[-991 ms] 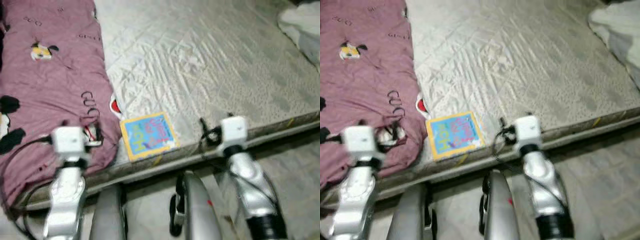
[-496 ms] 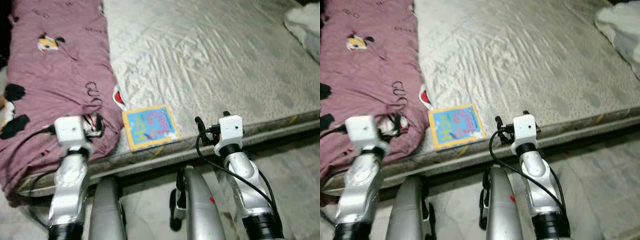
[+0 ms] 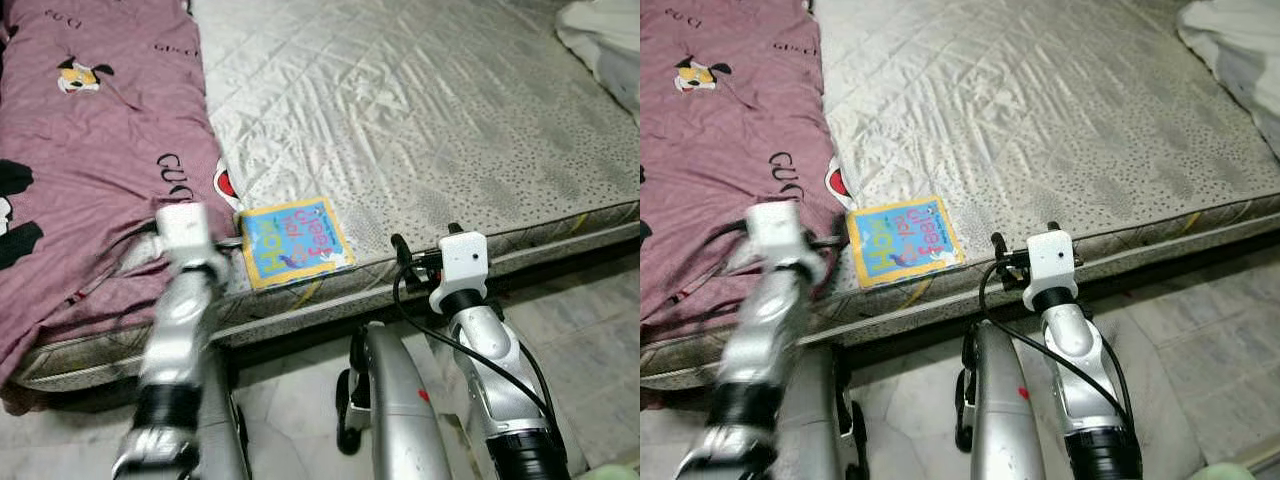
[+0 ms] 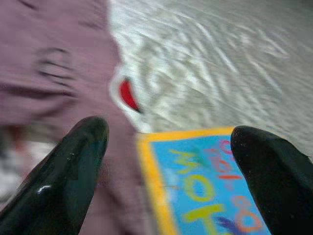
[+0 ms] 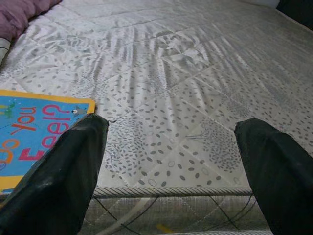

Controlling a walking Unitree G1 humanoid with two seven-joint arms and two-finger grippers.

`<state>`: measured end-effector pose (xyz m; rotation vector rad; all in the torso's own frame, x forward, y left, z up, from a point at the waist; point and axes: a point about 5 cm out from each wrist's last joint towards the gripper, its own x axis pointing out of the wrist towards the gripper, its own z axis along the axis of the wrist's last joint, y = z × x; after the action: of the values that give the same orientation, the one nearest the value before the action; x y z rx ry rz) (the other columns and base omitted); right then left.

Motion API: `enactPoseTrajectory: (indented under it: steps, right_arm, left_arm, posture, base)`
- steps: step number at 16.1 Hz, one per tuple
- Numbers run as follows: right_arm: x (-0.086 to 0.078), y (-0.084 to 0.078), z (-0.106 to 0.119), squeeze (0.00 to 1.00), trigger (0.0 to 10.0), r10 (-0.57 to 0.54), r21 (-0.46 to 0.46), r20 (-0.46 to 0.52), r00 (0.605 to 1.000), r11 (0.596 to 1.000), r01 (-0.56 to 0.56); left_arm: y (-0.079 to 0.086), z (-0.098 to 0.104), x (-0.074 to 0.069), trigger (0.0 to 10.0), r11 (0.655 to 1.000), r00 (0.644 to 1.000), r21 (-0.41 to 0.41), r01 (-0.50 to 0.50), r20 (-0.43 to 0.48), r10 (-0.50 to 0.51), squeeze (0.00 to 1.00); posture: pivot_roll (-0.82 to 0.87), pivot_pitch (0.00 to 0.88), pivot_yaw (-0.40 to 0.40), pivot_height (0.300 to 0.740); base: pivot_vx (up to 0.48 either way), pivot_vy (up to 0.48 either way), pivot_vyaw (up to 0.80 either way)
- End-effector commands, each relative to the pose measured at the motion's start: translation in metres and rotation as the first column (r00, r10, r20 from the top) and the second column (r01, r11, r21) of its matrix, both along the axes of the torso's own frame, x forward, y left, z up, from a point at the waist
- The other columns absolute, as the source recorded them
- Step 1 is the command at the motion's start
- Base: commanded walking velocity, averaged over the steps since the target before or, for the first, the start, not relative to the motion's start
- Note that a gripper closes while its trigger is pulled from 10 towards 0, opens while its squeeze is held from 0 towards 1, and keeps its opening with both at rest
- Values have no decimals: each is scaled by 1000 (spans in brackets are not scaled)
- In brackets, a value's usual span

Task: Clean up the room

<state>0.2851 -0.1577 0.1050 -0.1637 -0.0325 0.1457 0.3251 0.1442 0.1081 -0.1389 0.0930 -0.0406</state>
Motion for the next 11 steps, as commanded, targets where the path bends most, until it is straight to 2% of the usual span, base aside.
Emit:
enactPoseTrajectory:
  steps: [1, 5, 6, 7, 9, 11]
  right_arm:
    - [-2, -4, -1, 0, 10000, -20, 1, -10, 1000, 1000, 20]
    - [-1, -4, 0, 0, 10000, -17, -9, -7, 1000, 1000, 17]
    - [-1, -4, 1, 0, 10000, -16, -12, -7, 1000, 1000, 16]
    - [-1, -4, 1, 0, 10000, -16, -15, -6, 1000, 1000, 16]
    - [-2, -4, 2, 0, 10000, -16, -20, -3, 1000, 1000, 16]
    - [-1, -5, 2, 0, 10000, -15, -22, -3, 1000, 1000, 15]
  left_arm:
    - [-4, -13, -1, 10000, 1000, 997, -5, 31, -67, -31, 0]
    - [-18, -20, 13, 10000, 993, 984, -20, 113, -137, -115, 0]
    - [-20, -28, 13, 10000, 991, 975, -24, 129, -182, -131, 0]
    - [-20, -40, 13, 10000, 991, 958, -54, 123, -254, -133, 0]
    - [-20, -56, 11, 10000, 986, 923, -57, 156, -348, -166, 0]
    - [-23, -62, 8, 10000, 980, 900, -48, 191, -389, -194, 0]
  posture:
    - [-31, 230, -49, 551]
    - [-40, 231, -52, 551]
    - [-40, 231, -52, 551]
    - [-47, 231, -53, 551]
    - [-55, 234, -53, 551]
    - [-59, 233, -55, 551]
  base:
    - [0, 0, 0]
    - [0, 0, 0]
    - [0, 0, 0]
    - [0, 0, 0]
    - [0, 0, 0]
    - [0, 0, 0]
